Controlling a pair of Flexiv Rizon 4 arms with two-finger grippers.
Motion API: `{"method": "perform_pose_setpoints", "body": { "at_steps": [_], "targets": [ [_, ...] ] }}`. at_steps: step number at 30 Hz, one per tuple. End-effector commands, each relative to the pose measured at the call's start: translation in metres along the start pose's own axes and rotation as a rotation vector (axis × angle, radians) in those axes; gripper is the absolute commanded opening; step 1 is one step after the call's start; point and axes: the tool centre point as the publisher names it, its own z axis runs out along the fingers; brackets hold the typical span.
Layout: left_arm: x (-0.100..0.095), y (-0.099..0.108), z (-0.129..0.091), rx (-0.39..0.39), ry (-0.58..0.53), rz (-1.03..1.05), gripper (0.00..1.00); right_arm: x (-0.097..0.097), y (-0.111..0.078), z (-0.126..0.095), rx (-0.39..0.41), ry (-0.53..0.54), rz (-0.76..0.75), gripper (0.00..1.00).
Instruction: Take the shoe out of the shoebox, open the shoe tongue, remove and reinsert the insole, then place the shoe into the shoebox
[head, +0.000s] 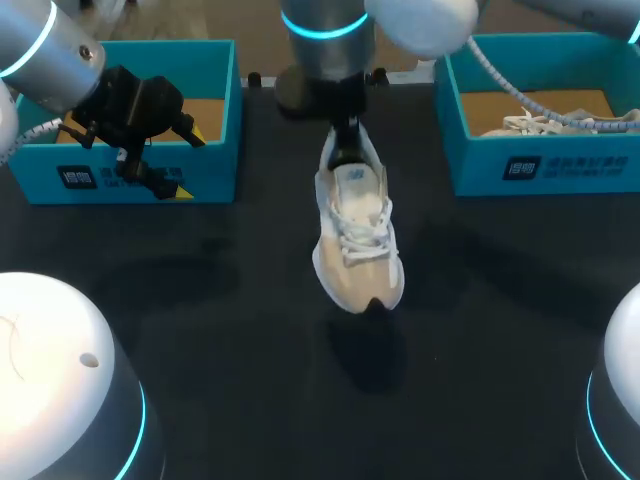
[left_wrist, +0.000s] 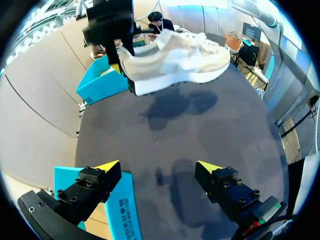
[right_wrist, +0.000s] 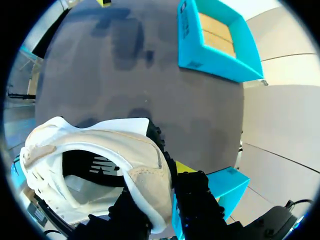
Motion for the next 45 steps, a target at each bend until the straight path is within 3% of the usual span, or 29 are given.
{"method": "perform_pose_setpoints", "body": {
  "at_steps": [1,6,20,28,40,45],
  "targets": [
    [0.000,-0.001,0.000,-0.004,0.001,-0.001,1.00,-0.005,-0.016,-0.028,0.002,-0.020,-0.007,0.00],
    [0.000,-0.001,0.000,-0.004,0.001,-0.001,1.00,-0.012,-0.022,-0.032,0.034,-0.028,0.001,0.00],
    [0.000,-0.001,0.000,-0.004,0.001,-0.001,1.00,-0.010,-0.020,-0.029,0.033,-0.030,0.005,0.00],
    [0.000,-0.001,0.000,-0.004,0.001,-0.001,1.00,-0.049,-0.063,-0.030,0.073,-0.079,-0.010,0.00],
    [0.000,-0.001,0.000,-0.004,0.001,-0.001,1.00,-0.089,-0.117,-0.024,-0.060,-0.063,-0.059,0.00],
    [0.000,-0.001,0.000,-0.004,0.001,-0.001,1.00,-0.097,-0.136,-0.021,-0.039,-0.044,-0.044,0.00]
  ]
}}
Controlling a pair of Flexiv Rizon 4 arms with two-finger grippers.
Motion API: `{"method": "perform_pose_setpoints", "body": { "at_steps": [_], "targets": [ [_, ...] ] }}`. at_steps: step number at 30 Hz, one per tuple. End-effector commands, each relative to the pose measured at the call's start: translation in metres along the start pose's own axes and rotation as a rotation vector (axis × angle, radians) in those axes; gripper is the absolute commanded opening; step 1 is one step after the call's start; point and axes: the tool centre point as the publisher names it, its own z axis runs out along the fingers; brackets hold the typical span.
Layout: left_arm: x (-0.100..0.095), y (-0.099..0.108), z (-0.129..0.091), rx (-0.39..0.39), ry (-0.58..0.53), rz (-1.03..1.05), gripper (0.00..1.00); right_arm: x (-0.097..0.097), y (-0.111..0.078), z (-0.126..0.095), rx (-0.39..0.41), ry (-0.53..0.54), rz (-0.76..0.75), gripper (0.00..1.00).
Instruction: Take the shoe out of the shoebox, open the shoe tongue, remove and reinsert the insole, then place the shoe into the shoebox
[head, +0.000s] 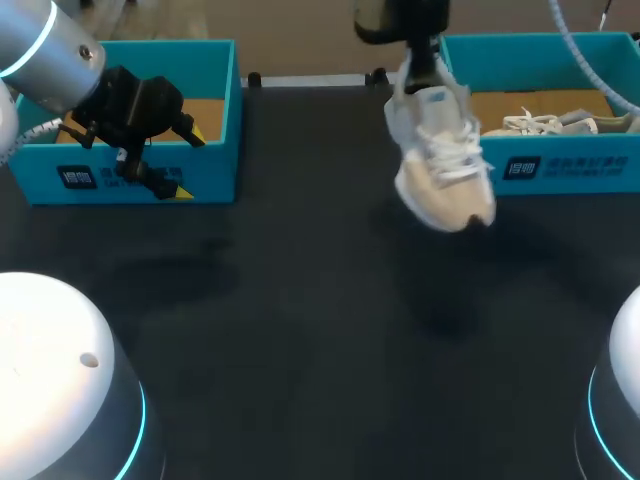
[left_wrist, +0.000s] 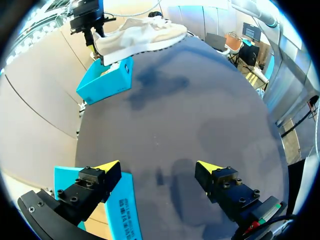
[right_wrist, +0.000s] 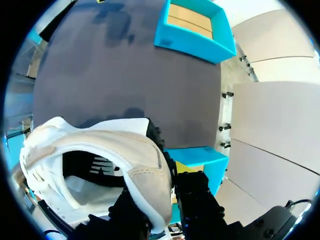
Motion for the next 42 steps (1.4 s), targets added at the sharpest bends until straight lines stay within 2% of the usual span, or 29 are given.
{"method": "perform_pose_setpoints", "body": {
  "at_steps": [1,14,24,27,30,32,33,36,42],
  "targets": [
    [0.000,-0.001,0.000,-0.004,0.001,-0.001,1.00,-0.001,-0.019,0.000,-0.052,0.011,0.021,0.00],
    [0.000,-0.001,0.000,-0.004,0.001,-0.001,1.00,-0.001,-0.019,0.000,-0.052,0.011,0.021,0.00],
    [0.000,-0.001,0.000,-0.004,0.001,-0.001,1.00,-0.042,-0.070,0.020,-0.063,0.046,0.012,0.00],
    [0.000,-0.001,0.000,-0.004,0.001,-0.001,1.00,-0.053,-0.090,0.023,-0.046,0.052,0.013,0.00],
    [0.000,-0.001,0.000,-0.004,0.001,-0.001,1.00,-0.065,-0.112,0.026,0.009,0.052,-0.009,0.00],
    [0.000,-0.001,0.000,-0.004,0.001,-0.001,1.00,-0.069,-0.118,0.028,0.017,0.056,-0.011,0.00],
    [0.000,-0.001,0.000,-0.004,0.001,-0.001,1.00,-0.076,-0.130,0.032,0.028,0.062,-0.023,0.00],
    [0.000,-0.001,0.000,-0.004,0.001,-0.001,1.00,-0.088,-0.147,0.041,0.038,0.041,0.011,0.00],
    [0.000,-0.001,0.000,-0.004,0.001,-0.001,1.00,-0.088,-0.147,0.041,0.038,0.041,0.011,0.00]
  ]
}}
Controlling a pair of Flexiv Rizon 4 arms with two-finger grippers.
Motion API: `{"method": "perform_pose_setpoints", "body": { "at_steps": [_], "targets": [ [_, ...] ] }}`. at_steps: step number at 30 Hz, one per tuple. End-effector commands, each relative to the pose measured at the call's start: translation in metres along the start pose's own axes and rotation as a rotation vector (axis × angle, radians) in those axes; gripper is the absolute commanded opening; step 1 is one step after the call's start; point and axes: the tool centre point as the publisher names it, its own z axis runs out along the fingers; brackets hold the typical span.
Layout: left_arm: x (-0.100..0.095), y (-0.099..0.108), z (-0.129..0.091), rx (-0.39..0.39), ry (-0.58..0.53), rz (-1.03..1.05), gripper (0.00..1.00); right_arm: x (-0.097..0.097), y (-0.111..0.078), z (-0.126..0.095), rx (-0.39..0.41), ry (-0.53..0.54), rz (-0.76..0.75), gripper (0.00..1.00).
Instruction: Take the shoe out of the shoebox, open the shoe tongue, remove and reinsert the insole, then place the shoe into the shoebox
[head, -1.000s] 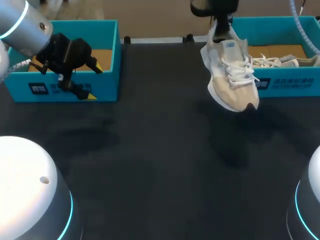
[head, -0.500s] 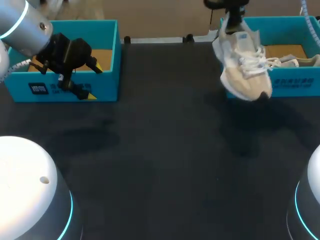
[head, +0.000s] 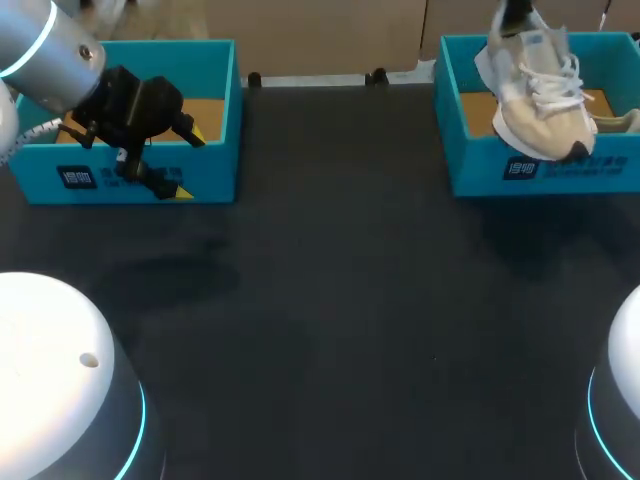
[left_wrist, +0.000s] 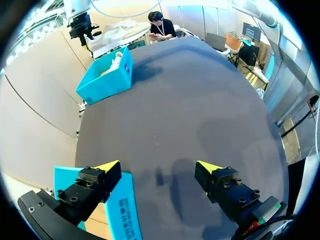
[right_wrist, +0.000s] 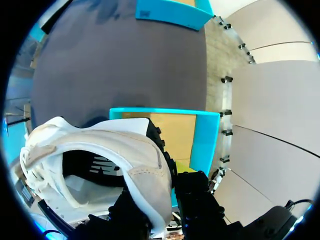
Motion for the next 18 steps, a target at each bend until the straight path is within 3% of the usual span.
{"method": "perform_pose_setpoints", "body": {
  "at_steps": [1,11,18],
  "targets": [
    [0.000,-0.001,0.000,-0.004,0.001,-0.001,1.00,-0.001,0.000,-0.001,0.000,0.003,-0.001,0.00],
    [0.000,-0.001,0.000,-0.004,0.001,-0.001,1.00,-0.001,0.000,-0.001,0.000,0.003,-0.001,0.00],
    [0.000,-0.001,0.000,-0.004,0.001,-0.001,1.00,-0.034,-0.033,0.025,-0.036,0.013,0.024,0.00]
  ]
}}
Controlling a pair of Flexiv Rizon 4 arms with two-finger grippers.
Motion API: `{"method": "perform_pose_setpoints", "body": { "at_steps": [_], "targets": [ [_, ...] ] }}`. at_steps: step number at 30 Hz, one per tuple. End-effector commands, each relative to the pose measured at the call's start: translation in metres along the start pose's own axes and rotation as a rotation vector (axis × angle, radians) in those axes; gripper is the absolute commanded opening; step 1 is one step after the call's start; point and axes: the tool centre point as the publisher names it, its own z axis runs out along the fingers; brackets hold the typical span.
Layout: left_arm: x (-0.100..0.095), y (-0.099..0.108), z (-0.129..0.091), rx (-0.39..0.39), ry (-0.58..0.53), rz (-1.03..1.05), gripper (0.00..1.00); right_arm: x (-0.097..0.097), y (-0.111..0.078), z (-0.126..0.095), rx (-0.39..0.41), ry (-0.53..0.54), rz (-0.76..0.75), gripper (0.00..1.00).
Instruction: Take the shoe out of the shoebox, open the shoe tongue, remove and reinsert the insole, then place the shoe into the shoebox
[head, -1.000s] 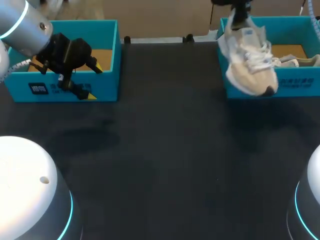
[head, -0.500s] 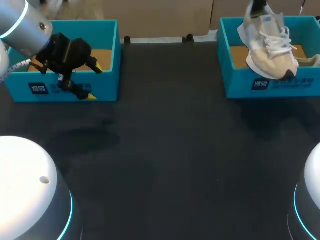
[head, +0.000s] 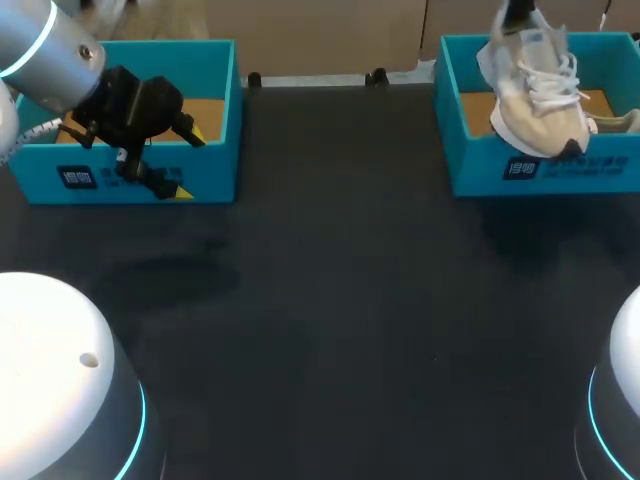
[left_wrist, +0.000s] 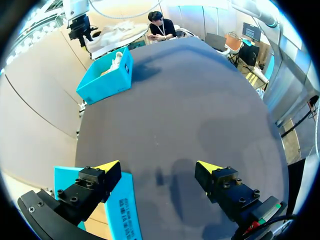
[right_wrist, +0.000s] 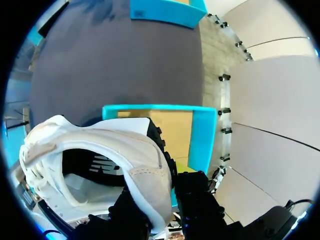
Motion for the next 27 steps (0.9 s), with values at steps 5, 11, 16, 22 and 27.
{"method": "perform_pose_setpoints", "body": {
  "at_steps": [5,11,16,22,27],
  "targets": [
    [0.000,-0.001,0.000,-0.004,0.001,0.000,1.00,-0.038,-0.040,0.028,-0.013,0.036,-0.017,0.00],
    [0.000,-0.001,0.000,-0.004,0.001,0.000,1.00,-0.054,-0.075,0.045,0.015,0.058,0.016,0.00],
    [0.000,-0.001,0.000,-0.004,0.001,0.000,1.00,-0.066,-0.107,0.058,0.027,0.061,0.081,0.00],
    [0.000,-0.001,0.000,-0.004,0.001,0.000,1.00,-0.074,-0.140,0.069,0.097,0.063,0.192,0.00],
    [0.000,-0.001,0.000,-0.004,0.001,0.000,1.00,-0.076,-0.148,0.068,0.114,0.054,0.362,0.00]
  ]
}}
